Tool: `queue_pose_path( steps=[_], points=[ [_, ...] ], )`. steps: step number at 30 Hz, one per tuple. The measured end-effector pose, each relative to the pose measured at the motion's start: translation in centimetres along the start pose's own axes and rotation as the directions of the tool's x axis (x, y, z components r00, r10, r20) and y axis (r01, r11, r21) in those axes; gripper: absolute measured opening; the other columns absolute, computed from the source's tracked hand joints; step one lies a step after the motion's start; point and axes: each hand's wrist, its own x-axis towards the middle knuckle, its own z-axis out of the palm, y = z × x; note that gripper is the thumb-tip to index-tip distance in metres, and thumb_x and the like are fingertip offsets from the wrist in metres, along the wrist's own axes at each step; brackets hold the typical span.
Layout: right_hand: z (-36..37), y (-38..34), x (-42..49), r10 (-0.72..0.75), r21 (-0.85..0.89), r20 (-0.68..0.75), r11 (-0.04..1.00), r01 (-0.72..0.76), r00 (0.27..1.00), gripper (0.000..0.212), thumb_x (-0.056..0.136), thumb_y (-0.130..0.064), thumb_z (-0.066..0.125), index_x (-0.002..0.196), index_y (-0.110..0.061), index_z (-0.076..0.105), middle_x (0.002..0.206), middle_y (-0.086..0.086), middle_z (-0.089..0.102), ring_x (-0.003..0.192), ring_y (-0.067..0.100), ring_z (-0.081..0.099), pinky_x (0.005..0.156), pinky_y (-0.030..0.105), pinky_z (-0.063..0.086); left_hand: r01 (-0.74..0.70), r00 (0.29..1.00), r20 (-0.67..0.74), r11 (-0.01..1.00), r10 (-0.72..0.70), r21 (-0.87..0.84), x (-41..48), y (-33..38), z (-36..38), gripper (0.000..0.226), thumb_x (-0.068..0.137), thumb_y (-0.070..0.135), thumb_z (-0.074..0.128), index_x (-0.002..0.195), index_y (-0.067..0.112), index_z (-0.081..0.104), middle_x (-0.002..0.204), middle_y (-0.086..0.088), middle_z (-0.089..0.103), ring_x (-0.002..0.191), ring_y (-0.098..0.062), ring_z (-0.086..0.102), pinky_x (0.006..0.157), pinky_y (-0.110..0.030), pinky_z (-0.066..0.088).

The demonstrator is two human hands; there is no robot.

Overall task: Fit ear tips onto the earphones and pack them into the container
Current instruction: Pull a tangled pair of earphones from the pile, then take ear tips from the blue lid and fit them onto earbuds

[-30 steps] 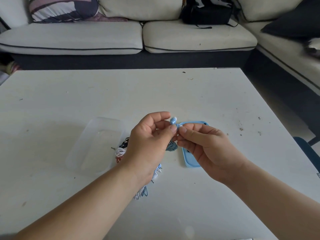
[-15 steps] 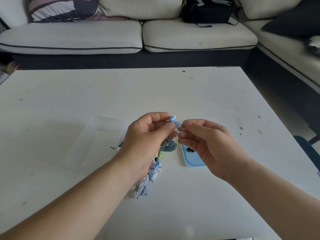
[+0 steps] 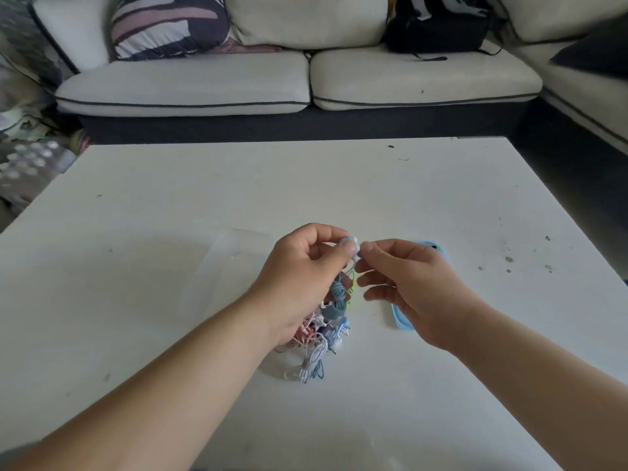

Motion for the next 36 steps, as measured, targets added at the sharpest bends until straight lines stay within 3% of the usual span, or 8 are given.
queue_pose_path(
  steps=[6, 10, 13, 17, 21, 26, 31, 36],
  points=[
    [4.7, 0.8, 0.4, -0.067, -0.301, 0.002, 0.951, 0.065, 0.998, 0.018, 0.094, -0.022, 0.072, 0.085, -0.007, 0.075, 0.08, 0.015, 0.073, 0.068, 0.022, 0.063, 0.067, 0.038, 0.056, -0.006, 0.985, -0.174, 1.0, 0.007, 0.007, 0.3, 1.8, -6.5, 0.009, 0.097, 0.013, 0.071, 0.105, 0.01, 0.072, 0.075, -0.002, 0.063, 0.052, -0.013, 0.061, 0.049, -0.025, 0.05],
    [7.4, 1.8, 0.2, -0.213, -0.561, 0.061, 0.8, 0.21, 0.975, 0.004, 0.088, -0.024, 0.076, 0.087, -0.021, 0.076, 0.078, 0.002, 0.073, 0.064, 0.011, 0.061, 0.068, 0.026, 0.053, -0.012, 0.964, -0.255, 0.969, 0.077, 0.248, 1.0, 1.7, -10.4, 0.009, 0.098, 0.013, 0.068, 0.106, 0.012, 0.07, 0.087, -0.007, 0.075, 0.052, -0.01, 0.063, 0.047, -0.021, 0.05],
    [8.5, 2.7, 0.8, -0.265, -0.837, 0.194, 0.457, 0.3, 0.945, 0.046, 0.076, -0.047, 0.083, 0.117, -0.033, 0.069, 0.107, -0.014, 0.062, 0.103, 0.008, 0.058, 0.085, 0.028, 0.05, 0.029, 0.963, -0.242, 0.848, 0.118, 0.529, 2.3, 0.3, -13.2, 0.01, 0.096, 0.017, 0.067, 0.106, 0.02, 0.069, 0.088, -0.002, 0.075, 0.07, -0.02, 0.07, 0.054, -0.023, 0.053],
    [7.9, 3.0, 1.4, -0.069, -0.969, 0.229, 0.081, 0.234, 0.971, 0.099, 0.065, -0.075, 0.077, 0.149, -0.042, 0.036, 0.134, -0.01, 0.044, 0.13, 0.015, 0.041, 0.091, 0.032, 0.043, 0.127, 0.984, -0.178, 0.692, 0.002, 0.711, 3.8, -2.0, -14.3, 0.02, 0.094, 0.016, 0.06, 0.109, 0.025, 0.069, 0.104, -0.001, 0.072, 0.092, -0.028, 0.072, 0.079, -0.039, 0.063],
    [6.7, 2.9, 1.9, -0.025, -0.966, 0.202, 0.158, 0.204, 0.979, 0.089, 0.068, -0.068, 0.08, 0.145, -0.039, 0.044, 0.126, -0.011, 0.051, 0.114, 0.014, 0.055, 0.084, 0.034, 0.052, 0.115, 0.99, -0.141, 0.589, -0.002, 0.8, 4.7, -2.8, -14.0, 0.029, 0.094, 0.018, 0.063, 0.123, 0.022, 0.069, 0.115, 0.001, 0.07, 0.109, -0.023, 0.067, 0.096, -0.029, 0.052],
    [5.5, 2.5, 2.4, -0.015, -0.95, 0.146, 0.278, 0.145, 0.989, 0.09, 0.064, -0.065, 0.087, 0.141, -0.035, 0.052, 0.118, -0.012, 0.055, 0.099, 0.012, 0.057, 0.083, 0.033, 0.053, 0.078, 0.983, -0.126, 0.319, 0.133, 0.945, 4.4, -1.3, -12.5, 0.018, 0.095, 0.029, 0.059, 0.109, 0.025, 0.068, 0.114, 0.001, 0.068, 0.103, -0.027, 0.063, 0.087, -0.035, 0.054],
    [4.5, 2.3, 2.3, -0.004, -0.935, 0.134, 0.33, 0.128, 0.991, 0.091, 0.061, -0.062, 0.089, 0.14, -0.034, 0.054, 0.113, -0.013, 0.056, 0.095, 0.009, 0.056, 0.079, 0.028, 0.045, -0.243, 0.969, 0.204, 0.417, 0.136, 0.876, 2.9, -0.3, -8.3, 0.018, 0.09, 0.034, 0.071, 0.107, 0.03, 0.071, 0.095, 0.009, 0.069, 0.087, -0.018, 0.067, 0.081, -0.035, 0.057],
    [3.0, 2.3, 1.5, 0.033, -0.889, 0.146, 0.442, 0.117, 0.989, 0.071, 0.067, -0.058, 0.088, 0.128, -0.034, 0.061, 0.103, -0.016, 0.06, 0.09, 0.006, 0.064, 0.077, 0.026, 0.053, -0.272, 0.962, 0.271, 0.095, 0.024, 0.958, 2.7, -1.5, -6.0, 0.021, 0.089, 0.017, 0.066, 0.107, 0.026, 0.067, 0.093, 0.0, 0.061, 0.087, -0.022, 0.059, 0.073, -0.035, 0.054]
  ],
)
